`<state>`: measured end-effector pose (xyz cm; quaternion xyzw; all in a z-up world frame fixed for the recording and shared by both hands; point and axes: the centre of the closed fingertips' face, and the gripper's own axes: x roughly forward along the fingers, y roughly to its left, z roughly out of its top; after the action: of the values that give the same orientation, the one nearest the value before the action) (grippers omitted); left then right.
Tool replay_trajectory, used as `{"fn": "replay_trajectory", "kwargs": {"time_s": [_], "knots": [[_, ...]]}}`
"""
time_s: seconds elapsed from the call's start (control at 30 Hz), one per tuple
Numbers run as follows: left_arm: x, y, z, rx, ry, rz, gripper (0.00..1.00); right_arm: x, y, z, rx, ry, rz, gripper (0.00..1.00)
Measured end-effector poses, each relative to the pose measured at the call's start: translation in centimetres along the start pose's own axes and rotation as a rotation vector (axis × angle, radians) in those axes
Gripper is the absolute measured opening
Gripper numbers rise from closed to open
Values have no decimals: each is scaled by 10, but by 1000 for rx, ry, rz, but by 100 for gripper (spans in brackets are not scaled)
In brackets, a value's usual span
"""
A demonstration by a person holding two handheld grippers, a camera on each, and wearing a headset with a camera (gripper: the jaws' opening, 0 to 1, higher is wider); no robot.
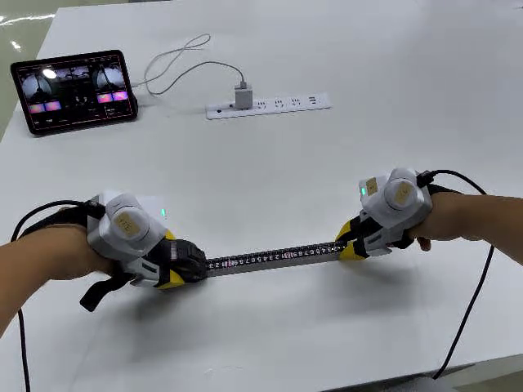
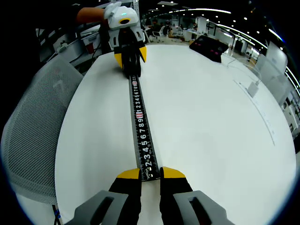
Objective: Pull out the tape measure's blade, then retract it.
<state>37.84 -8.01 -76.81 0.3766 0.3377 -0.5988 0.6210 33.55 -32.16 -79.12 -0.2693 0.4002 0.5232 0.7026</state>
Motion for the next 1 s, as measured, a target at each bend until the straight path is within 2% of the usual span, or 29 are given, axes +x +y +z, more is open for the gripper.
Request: {"fn": "replay_trajectory", "kwargs": {"time_s": [0.2,0.57,0.7,0.77,1.0], "knots": [[0,0,1,6,1,1,33,0,2,3,2,14,1,11],[0,1,1,10,11,-3,34,-1,-1,-3,-71,71,5,12],[0,2,1,2,11,-3,34,-1,-1,-1,-60,77,8,12],[0,2,2,4,12,-3,35,0,-2,-2,-84,88,7,12],[-1,2,1,8,35,2,37,1,-3,-2,-75,101,4,13]]}}
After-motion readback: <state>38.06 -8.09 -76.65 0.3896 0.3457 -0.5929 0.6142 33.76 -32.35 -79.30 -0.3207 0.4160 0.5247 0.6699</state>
